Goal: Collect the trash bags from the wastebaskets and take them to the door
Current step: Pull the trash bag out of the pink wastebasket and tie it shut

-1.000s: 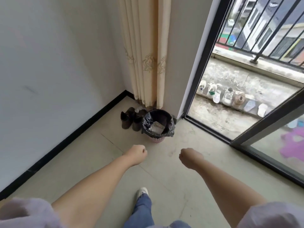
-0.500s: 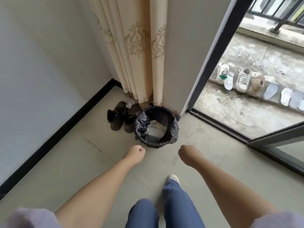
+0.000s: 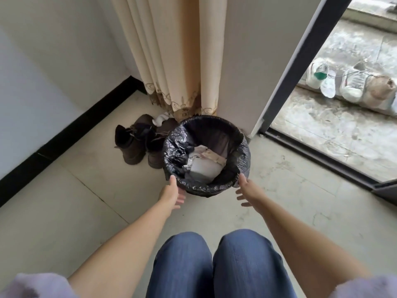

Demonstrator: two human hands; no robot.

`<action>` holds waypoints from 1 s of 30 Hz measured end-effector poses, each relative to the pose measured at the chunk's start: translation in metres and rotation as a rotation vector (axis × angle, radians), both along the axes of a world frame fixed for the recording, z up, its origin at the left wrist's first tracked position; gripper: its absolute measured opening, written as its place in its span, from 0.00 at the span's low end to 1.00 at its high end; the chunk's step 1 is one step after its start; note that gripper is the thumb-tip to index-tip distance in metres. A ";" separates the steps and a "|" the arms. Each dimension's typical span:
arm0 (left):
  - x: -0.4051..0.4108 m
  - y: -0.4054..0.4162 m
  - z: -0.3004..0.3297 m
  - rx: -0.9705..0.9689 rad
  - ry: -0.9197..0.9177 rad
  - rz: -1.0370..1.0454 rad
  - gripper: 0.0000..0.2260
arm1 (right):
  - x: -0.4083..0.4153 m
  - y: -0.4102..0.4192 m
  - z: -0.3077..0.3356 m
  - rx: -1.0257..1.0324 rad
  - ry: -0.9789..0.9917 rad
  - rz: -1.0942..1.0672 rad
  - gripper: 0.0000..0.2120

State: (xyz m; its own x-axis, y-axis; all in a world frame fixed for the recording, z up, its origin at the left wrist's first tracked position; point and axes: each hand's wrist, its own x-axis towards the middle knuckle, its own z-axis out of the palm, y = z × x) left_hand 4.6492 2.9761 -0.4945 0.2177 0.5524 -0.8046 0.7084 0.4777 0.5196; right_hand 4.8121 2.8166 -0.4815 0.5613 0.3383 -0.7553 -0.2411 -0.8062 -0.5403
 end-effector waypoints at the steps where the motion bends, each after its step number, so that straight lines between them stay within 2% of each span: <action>1: 0.001 0.002 -0.010 -0.016 -0.032 0.065 0.29 | -0.001 0.002 -0.010 0.056 0.032 -0.076 0.25; 4: 0.009 0.003 -0.028 -0.079 -0.184 0.192 0.25 | -0.005 0.006 -0.033 0.176 0.080 -0.194 0.28; 8: 0.015 0.000 -0.038 -0.239 -0.369 0.311 0.22 | -0.003 0.009 -0.042 0.308 0.174 -0.260 0.24; 12: 0.013 0.003 -0.040 -0.388 -0.416 0.390 0.20 | 0.003 0.005 -0.041 0.463 0.332 -0.489 0.16; 16: 0.016 0.004 -0.034 -0.489 -0.440 0.472 0.24 | 0.002 0.004 -0.037 0.608 0.505 -0.755 0.14; 17: 0.016 0.002 -0.033 -0.484 -0.444 0.486 0.26 | 0.002 0.004 -0.037 0.628 0.533 -0.815 0.15; 20: 0.018 -0.004 -0.032 -0.366 -0.367 0.467 0.30 | 0.006 0.004 -0.044 0.648 0.586 -0.934 0.33; 21: 0.017 -0.006 -0.031 -0.307 -0.319 0.445 0.31 | 0.008 0.003 -0.045 0.630 0.608 -0.935 0.33; 23: 0.015 -0.003 -0.030 -0.269 -0.319 0.464 0.29 | 0.011 0.002 -0.046 0.578 0.639 -0.893 0.24; 26: 0.013 0.008 -0.031 -0.359 -0.435 0.628 0.26 | 0.013 0.000 -0.045 0.550 0.602 -0.858 0.09; 30: 0.010 0.010 -0.032 -0.416 -0.536 0.767 0.19 | 0.016 -0.002 -0.039 0.563 0.466 -0.892 0.07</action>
State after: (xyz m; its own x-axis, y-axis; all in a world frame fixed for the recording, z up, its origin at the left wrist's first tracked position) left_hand 4.6591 2.9859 -0.5262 0.3103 0.3935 -0.8654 -0.1408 0.9193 0.3675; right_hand 4.8285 2.8146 -0.5209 0.4769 0.3168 -0.8199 -0.8746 0.0785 -0.4784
